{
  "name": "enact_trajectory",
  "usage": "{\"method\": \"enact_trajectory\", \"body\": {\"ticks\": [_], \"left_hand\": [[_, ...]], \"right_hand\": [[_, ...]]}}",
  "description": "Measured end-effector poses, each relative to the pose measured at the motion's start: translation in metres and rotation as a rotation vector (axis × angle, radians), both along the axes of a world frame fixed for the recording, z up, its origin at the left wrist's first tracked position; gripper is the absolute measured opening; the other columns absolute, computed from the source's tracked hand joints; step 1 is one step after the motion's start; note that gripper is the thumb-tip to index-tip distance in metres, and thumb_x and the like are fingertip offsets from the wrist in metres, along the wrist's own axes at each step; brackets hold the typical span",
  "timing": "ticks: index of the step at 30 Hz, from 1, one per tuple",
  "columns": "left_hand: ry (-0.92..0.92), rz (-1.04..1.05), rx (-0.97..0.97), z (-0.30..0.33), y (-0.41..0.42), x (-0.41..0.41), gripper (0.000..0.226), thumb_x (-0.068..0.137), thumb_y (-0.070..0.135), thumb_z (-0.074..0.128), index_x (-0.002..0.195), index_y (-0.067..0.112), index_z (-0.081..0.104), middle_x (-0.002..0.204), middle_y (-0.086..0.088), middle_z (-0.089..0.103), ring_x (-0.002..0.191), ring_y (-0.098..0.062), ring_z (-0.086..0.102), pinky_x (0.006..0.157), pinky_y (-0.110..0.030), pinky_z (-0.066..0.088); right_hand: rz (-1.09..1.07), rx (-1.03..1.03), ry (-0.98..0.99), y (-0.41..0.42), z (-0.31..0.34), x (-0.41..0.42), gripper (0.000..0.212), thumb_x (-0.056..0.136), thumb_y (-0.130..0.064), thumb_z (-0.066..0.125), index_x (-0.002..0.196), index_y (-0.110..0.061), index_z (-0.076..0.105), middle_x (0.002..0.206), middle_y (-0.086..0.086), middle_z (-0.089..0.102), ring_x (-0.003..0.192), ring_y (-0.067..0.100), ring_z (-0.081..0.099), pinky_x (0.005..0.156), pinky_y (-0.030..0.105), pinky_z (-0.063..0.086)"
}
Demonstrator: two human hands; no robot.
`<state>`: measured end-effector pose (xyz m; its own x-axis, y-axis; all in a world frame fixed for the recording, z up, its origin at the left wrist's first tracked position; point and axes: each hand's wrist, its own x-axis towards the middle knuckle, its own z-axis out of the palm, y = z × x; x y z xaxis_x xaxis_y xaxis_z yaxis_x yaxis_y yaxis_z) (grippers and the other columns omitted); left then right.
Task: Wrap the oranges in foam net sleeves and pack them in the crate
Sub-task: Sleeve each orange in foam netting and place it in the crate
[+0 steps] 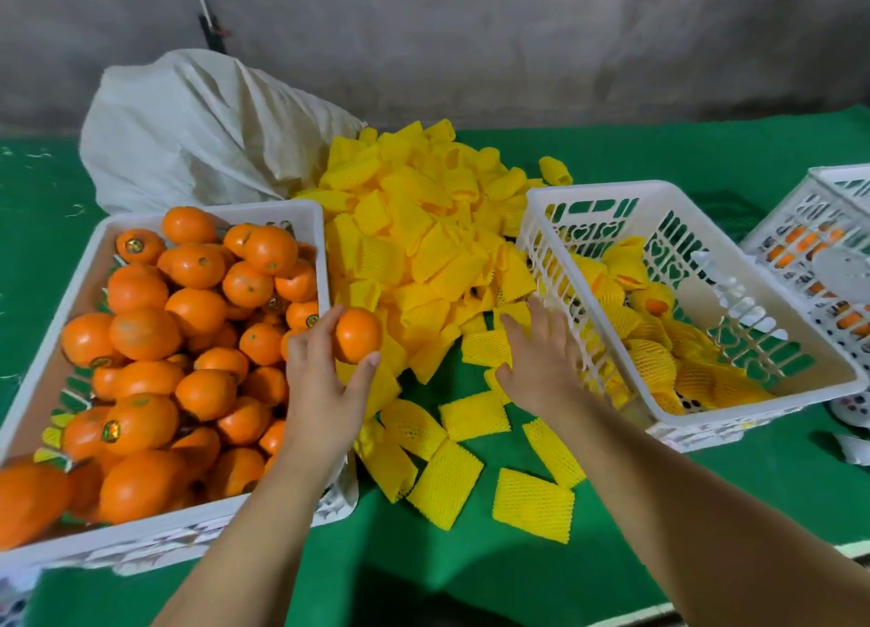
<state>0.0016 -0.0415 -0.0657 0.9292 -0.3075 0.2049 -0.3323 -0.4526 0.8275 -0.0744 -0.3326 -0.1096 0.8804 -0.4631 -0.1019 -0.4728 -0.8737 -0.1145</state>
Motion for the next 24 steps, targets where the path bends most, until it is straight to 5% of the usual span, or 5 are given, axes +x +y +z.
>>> {"method": "enact_trajectory", "body": {"ticks": [6, 11, 16, 20, 24], "left_hand": [[-0.345, -0.125, 0.367, -0.005, -0.008, -0.008, 0.068, 0.091, 0.02, 0.082, 0.151, 0.017, 0.051, 0.131, -0.016, 0.05, 0.121, -0.04, 0.048, 0.106, -0.053, 0.044], [-0.442, -0.239, 0.552, -0.005, -0.013, -0.009, 0.07, 0.09, 0.029, 0.082, 0.152, 0.022, 0.051, 0.133, -0.014, 0.054, 0.126, -0.041, 0.052, 0.11, -0.054, 0.046], [-0.33, -0.232, 0.429, -0.005, -0.012, -0.007, 0.069, 0.095, 0.036, 0.077, 0.155, 0.026, 0.046, 0.137, -0.009, 0.051, 0.123, -0.034, 0.055, 0.097, -0.044, 0.054], [-0.301, -0.237, 0.395, -0.004, -0.011, -0.004, 0.067, 0.095, 0.044, 0.074, 0.154, 0.028, 0.045, 0.133, -0.005, 0.049, 0.119, -0.03, 0.056, 0.099, -0.041, 0.05], [-0.195, -0.234, 0.271, 0.001, -0.012, -0.006, 0.066, 0.095, 0.048, 0.073, 0.152, 0.032, 0.043, 0.132, 0.002, 0.047, 0.116, -0.017, 0.052, 0.092, -0.026, 0.045]], "right_hand": [[0.275, 0.23, 0.522, 0.052, -0.06, -0.016, 0.044, 0.099, -0.046, 0.057, 0.14, -0.029, 0.059, 0.173, 0.01, 0.004, 0.157, 0.042, -0.008, 0.124, 0.057, 0.012], [0.23, 0.215, 0.636, 0.065, -0.072, -0.02, 0.062, 0.103, -0.05, 0.048, 0.157, -0.021, 0.04, 0.174, -0.003, -0.002, 0.158, 0.035, -0.004, 0.125, 0.052, 0.011], [0.113, 0.29, -0.002, 0.071, -0.048, -0.008, 0.027, 0.102, -0.034, 0.061, 0.126, -0.024, 0.068, 0.139, -0.003, 0.061, 0.123, 0.025, 0.05, 0.103, 0.04, 0.042], [-0.16, 0.833, -0.443, 0.083, -0.008, 0.011, 0.037, 0.097, -0.014, 0.069, 0.121, -0.034, 0.05, 0.108, -0.006, 0.062, 0.086, 0.017, 0.065, 0.069, 0.026, 0.051], [-0.218, 1.198, -0.593, 0.108, 0.033, 0.026, 0.046, 0.093, -0.022, 0.066, 0.133, -0.043, 0.058, 0.126, -0.008, 0.068, 0.113, 0.02, 0.068, 0.096, 0.042, 0.057]]}}
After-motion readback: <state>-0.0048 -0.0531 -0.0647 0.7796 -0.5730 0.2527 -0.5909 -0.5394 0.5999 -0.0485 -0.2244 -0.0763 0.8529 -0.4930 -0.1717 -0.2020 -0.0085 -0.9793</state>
